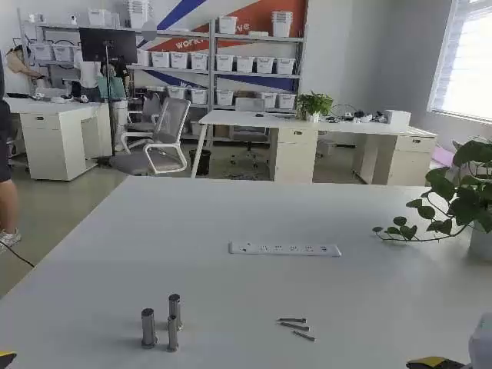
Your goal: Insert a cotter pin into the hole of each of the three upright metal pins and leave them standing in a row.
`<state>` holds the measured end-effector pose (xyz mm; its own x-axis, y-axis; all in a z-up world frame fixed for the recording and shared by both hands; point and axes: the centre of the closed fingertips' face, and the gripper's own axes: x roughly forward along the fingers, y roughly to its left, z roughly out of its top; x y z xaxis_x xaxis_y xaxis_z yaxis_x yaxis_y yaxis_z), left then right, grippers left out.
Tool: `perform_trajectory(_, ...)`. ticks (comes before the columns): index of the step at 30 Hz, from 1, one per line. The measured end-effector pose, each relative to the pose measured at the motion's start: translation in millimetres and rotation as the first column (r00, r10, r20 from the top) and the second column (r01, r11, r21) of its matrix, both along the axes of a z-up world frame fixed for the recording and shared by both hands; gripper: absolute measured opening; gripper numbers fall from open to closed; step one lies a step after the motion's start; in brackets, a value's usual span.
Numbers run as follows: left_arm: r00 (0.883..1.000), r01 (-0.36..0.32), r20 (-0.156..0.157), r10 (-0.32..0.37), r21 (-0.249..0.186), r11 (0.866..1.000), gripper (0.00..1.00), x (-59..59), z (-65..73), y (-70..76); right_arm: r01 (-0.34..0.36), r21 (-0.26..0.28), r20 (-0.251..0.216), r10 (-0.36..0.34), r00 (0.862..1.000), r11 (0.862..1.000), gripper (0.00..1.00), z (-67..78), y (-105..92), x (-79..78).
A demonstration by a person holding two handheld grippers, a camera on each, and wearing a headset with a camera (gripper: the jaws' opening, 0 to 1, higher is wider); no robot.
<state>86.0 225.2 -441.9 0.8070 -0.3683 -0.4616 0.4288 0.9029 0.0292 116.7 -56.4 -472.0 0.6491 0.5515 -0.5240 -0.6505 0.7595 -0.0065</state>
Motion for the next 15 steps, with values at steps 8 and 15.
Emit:
perform_trajectory(8,1.000,-0.007,0.000,0.007,0.003,1.000,0.99,-1.4,1.4,1.7,-0.012,0.002,-0.002,0.012,1.000,1.000,0.99,-2.0,3.3,-3.9)
perform_trajectory(15,1.000,-0.012,0.001,0.012,0.006,1.000,0.99,-4.2,2.1,5.5,-0.011,0.008,0.012,0.011,1.000,1.000,0.99,0.4,4.7,-2.6)
